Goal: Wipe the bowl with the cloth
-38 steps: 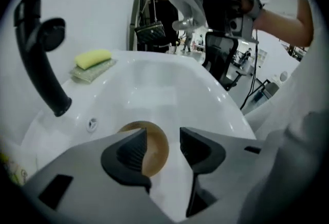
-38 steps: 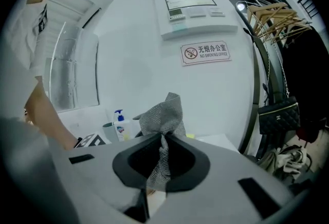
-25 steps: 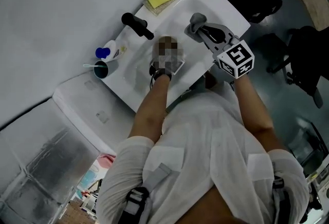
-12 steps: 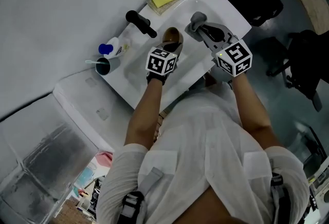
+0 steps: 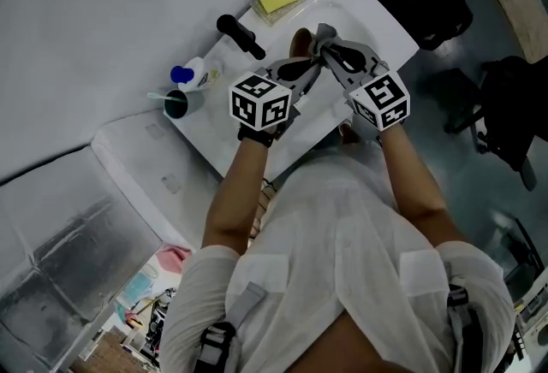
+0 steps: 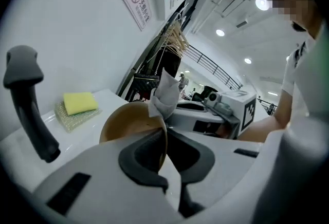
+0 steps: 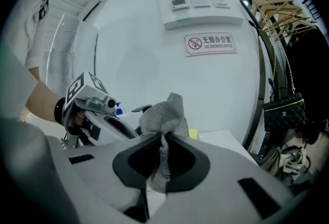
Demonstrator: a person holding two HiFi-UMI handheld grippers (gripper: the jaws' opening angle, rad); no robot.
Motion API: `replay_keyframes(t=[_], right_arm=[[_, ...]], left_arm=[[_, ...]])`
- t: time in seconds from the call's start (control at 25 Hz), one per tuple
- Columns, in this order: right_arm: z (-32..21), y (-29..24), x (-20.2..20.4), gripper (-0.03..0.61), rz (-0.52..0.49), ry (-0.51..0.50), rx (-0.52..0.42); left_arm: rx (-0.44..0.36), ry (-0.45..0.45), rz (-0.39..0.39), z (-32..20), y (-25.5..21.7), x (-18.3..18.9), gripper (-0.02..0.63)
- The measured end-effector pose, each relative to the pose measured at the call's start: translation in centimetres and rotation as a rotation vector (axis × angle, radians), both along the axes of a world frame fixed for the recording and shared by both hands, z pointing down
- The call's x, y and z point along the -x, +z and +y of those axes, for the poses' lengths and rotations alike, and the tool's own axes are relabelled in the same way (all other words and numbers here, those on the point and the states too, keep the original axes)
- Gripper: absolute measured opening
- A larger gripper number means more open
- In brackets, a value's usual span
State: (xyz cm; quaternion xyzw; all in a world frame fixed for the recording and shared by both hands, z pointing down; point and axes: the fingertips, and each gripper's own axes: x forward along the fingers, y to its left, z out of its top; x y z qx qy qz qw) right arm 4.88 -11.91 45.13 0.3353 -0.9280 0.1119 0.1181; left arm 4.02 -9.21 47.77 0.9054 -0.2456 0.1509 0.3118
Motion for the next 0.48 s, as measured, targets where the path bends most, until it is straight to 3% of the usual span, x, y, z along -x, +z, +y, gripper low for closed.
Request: replay_keyframes(t=[0.16, 0.36, 0.48], right_arm=[[-0.6, -1.3, -0.3, 0.041, -0.018, 0.016, -0.028], [-1.9, -1.0, -1.2, 0.041, -0.005, 0.028, 0.011], [-2.2, -1.1, -1.4, 0.041, -0.026, 0.038, 0.027]], left_arm=[[-0.008, 0.084, 0.016, 1.4, -1.1, -0.7, 0.018], [-0.028, 0.196, 0.05, 3.6, -2.3, -1.8, 0.02], [-0.025, 0.172, 0.069, 3.2, -2.5, -1.8, 0.02]])
